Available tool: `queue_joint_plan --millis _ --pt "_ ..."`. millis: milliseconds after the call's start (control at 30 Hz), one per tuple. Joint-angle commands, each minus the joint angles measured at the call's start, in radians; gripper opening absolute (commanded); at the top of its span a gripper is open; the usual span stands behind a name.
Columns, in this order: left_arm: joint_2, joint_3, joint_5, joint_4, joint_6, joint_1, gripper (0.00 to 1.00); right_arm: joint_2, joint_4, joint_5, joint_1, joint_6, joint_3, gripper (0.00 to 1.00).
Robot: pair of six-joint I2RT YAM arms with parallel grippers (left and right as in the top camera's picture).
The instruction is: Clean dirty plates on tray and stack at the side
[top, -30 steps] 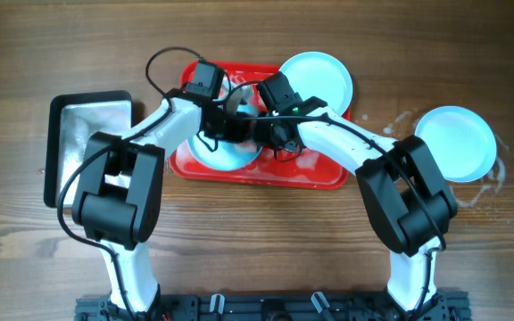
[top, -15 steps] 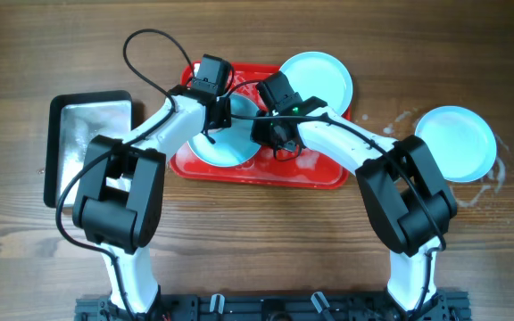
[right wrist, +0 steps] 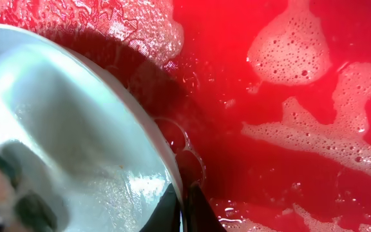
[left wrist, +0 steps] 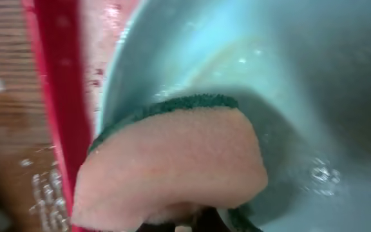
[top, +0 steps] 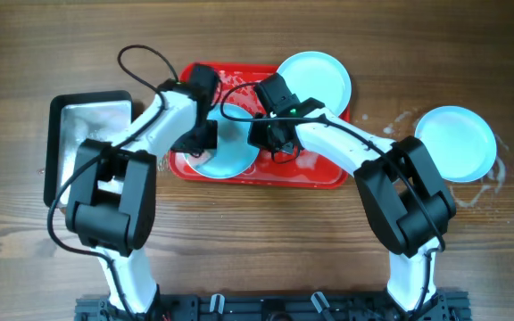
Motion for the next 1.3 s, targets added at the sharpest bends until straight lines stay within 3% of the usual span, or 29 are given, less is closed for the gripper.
queue_joint_plan --millis 0,100,300,533,633,733,900,1067,1133,1267 --pt "0.074 -0.067 0.553 0.059 0.214 -0.014 0.04 0.009 0.000 0.041 -0.017 0.017 -0.010 0.04" --pt "0.074 -0.067 0.612 0.154 0.214 -0.014 0.04 0.009 0.000 0.041 -0.017 0.017 -0.010 0.04" --pt "0.074 -0.067 0.562 0.393 0.212 -0.014 0.04 0.009 0.000 0.041 -0.017 0.017 -0.010 0.04" --pt "0.074 -0.067 0.091 0.547 0.055 -0.014 0.04 0.009 0.000 0.042 -0.017 0.017 -0.010 0.04" --pt "0.074 -0.067 -0.136 0.520 -0.039 -0.014 0.04 0.009 0.000 0.042 -0.017 0.017 -0.010 0.05" --pt "0.074 -0.067 -0.275 0.451 -0.111 -0.014 0.04 0.009 0.000 0.042 -0.017 0.017 -0.010 0.04" --pt "0.074 -0.067 -0.281 0.293 -0.112 -0.014 0.04 0.009 0.002 0.042 -0.017 0.017 -0.010 0.04" --pt "0.074 -0.067 -0.182 0.086 -0.101 -0.014 0.04 0.009 0.003 0.041 -0.017 0.017 -0.010 0.04" --pt "0.074 -0.067 -0.119 0.019 -0.100 -0.014 0.04 0.009 0.003 0.041 -0.017 0.017 -0.010 0.04" --pt "0.074 -0.067 0.137 -0.028 0.021 -0.014 0.04 0.009 0.003 0.041 -0.017 0.017 -0.010 0.04"
